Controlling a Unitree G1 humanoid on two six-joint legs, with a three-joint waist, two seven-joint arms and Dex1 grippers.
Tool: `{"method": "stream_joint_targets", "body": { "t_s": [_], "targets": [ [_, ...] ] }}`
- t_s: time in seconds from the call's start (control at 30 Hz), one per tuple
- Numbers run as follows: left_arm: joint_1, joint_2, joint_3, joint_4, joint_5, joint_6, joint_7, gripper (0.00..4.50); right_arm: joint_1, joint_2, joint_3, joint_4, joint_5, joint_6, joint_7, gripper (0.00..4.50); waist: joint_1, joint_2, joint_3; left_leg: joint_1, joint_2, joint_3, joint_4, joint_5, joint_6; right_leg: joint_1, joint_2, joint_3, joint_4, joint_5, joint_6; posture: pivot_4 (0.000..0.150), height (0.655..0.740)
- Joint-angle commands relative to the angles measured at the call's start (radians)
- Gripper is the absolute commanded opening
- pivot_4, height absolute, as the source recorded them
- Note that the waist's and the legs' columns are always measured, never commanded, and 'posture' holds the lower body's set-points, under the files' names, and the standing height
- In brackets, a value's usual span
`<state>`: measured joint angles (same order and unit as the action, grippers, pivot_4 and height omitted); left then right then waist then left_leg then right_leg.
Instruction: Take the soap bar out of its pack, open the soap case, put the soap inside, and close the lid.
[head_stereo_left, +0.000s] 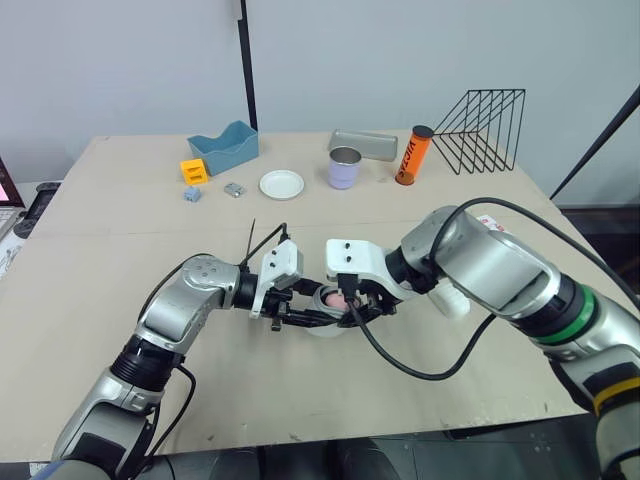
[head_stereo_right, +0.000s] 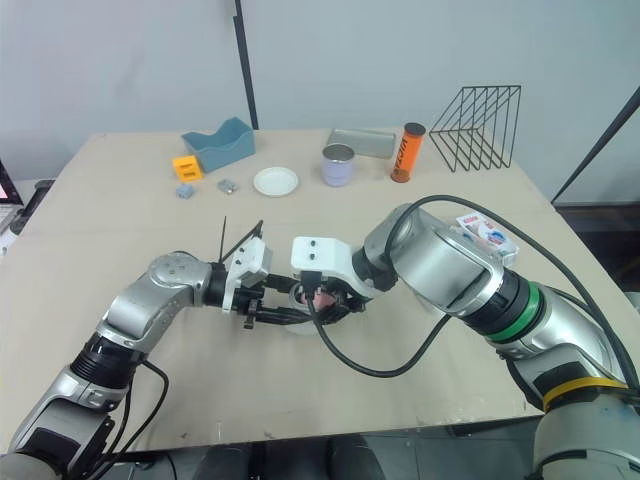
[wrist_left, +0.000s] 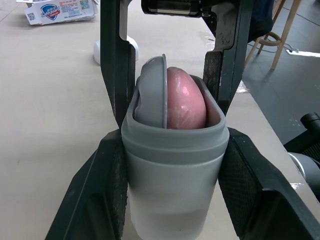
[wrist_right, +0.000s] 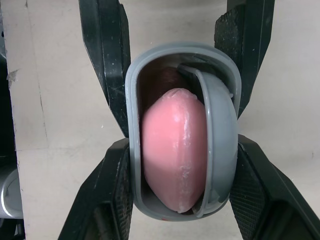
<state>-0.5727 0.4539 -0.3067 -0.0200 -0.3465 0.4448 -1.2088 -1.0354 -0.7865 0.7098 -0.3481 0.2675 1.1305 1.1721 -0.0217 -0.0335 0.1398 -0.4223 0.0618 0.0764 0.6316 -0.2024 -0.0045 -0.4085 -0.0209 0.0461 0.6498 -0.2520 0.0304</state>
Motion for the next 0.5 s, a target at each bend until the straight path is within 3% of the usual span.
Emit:
{"method": "stream_joint_targets", "body": {
  "t_s": [0.03, 0.27, 0.33, 0.4, 0.43, 0.5],
  "targets": [
    [-0.015, -0.004, 0.008, -0.029, -0.004, -0.001, 0.007, 1.99, -0.013, 0.012, -0.026, -0.023, -0.009, -0.029, -0.008, 2.05, 0.0, 0.0, 0.0, 0.0, 0.0, 0.0, 0.0, 0.0, 0.0, 0.0, 0.0, 0.0, 0.0, 0.0, 0.0, 0.15, 0.7393],
    [-0.008, -0.009, 0.011, -0.036, -0.006, 0.005, 0.014, 1.99, 0.0, 0.022, -0.038, -0.023, -0.019, -0.058, -0.011, 2.05, 0.0, 0.0, 0.0, 0.0, 0.0, 0.0, 0.0, 0.0, 0.0, 0.0, 0.0, 0.0, 0.0, 0.0, 0.0, 0.15, 0.7393],
    [-0.006, -0.011, 0.014, -0.037, -0.009, 0.006, 0.016, 1.99, -0.001, 0.027, -0.04, -0.02, -0.022, -0.056, -0.015, 3.02, 0.0, 0.0, 0.0, 0.0, 0.0, 0.0, 0.0, 0.0, 0.0, 0.0, 0.0, 0.0, 0.0, 0.0, 0.0, 0.15, 0.7393],
    [-0.004, -0.014, 0.016, -0.037, -0.011, 0.005, 0.019, 1.99, -0.003, 0.031, -0.043, -0.014, -0.023, -0.055, -0.019, 3.66, 0.0, 0.0, 0.0, 0.0, 0.0, 0.0, 0.001, 0.0, 0.0, 0.0, 0.0, 0.0, 0.001, 0.0, 0.0, 0.15, 0.7393],
    [-0.004, -0.016, 0.017, -0.037, -0.011, 0.004, 0.02, 1.99, -0.004, 0.032, -0.045, -0.012, -0.023, -0.055, -0.02, 4.28, 0.0, 0.0, 0.0, 0.0, 0.0, 0.0, 0.001, 0.0, 0.0, 0.0, 0.0, 0.0, 0.001, 0.0, 0.0, 0.15, 0.7393],
    [-0.002, -0.019, 0.021, -0.037, -0.012, -0.001, 0.025, 1.99, -0.006, 0.031, -0.051, -0.006, -0.022, -0.053, -0.021, 4.4, 0.0, 0.0, 0.0, 0.0, 0.0, 0.0, 0.001, 0.0, 0.0, 0.0, 0.0, 0.0, 0.001, 0.0, 0.0, 0.15, 0.7393]
  ]
}}
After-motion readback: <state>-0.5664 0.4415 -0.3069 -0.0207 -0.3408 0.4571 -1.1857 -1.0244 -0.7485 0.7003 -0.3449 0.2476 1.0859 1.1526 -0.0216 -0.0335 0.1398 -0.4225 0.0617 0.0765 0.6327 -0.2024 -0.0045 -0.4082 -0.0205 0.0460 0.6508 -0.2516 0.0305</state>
